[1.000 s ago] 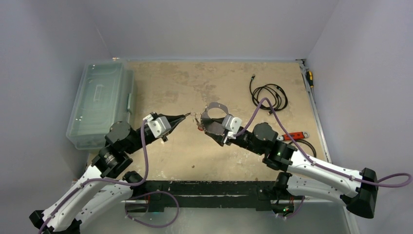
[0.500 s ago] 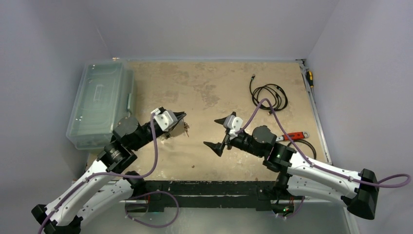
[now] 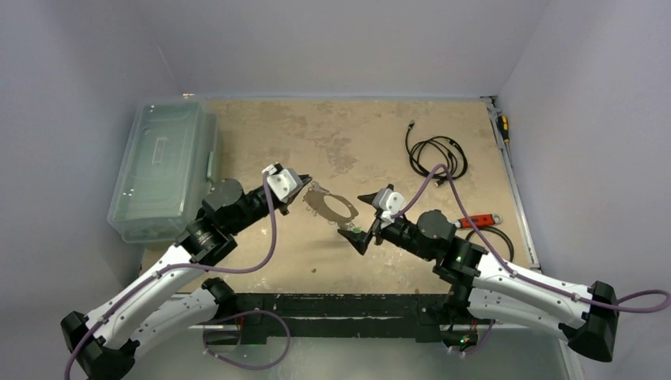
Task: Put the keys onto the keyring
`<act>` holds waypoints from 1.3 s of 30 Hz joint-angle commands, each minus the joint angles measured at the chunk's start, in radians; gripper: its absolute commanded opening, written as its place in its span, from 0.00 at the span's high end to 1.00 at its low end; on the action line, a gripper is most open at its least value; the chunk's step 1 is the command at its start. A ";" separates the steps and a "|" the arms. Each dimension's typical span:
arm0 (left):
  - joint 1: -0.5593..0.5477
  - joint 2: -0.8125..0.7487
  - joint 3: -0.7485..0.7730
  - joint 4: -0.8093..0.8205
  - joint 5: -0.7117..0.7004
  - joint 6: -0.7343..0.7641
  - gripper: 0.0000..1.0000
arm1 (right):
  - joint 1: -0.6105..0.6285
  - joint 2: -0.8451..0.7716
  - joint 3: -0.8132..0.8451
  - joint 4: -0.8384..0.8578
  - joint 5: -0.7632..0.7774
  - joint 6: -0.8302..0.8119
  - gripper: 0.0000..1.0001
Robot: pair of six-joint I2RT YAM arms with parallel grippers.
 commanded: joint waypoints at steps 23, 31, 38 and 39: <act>-0.039 0.468 0.084 0.513 0.244 -0.337 1.00 | -0.004 -0.360 -0.167 -0.012 0.341 0.132 0.03; -0.066 0.667 0.132 0.605 0.245 -0.419 1.00 | -0.004 -0.413 -0.168 -0.066 0.422 0.187 0.04; -0.165 0.762 0.097 0.593 0.309 -0.419 1.00 | -0.004 -0.489 -0.124 -0.176 0.535 0.250 0.05; -0.177 0.764 0.090 0.577 0.317 -0.411 1.00 | -0.004 -0.501 -0.110 -0.197 0.554 0.258 0.05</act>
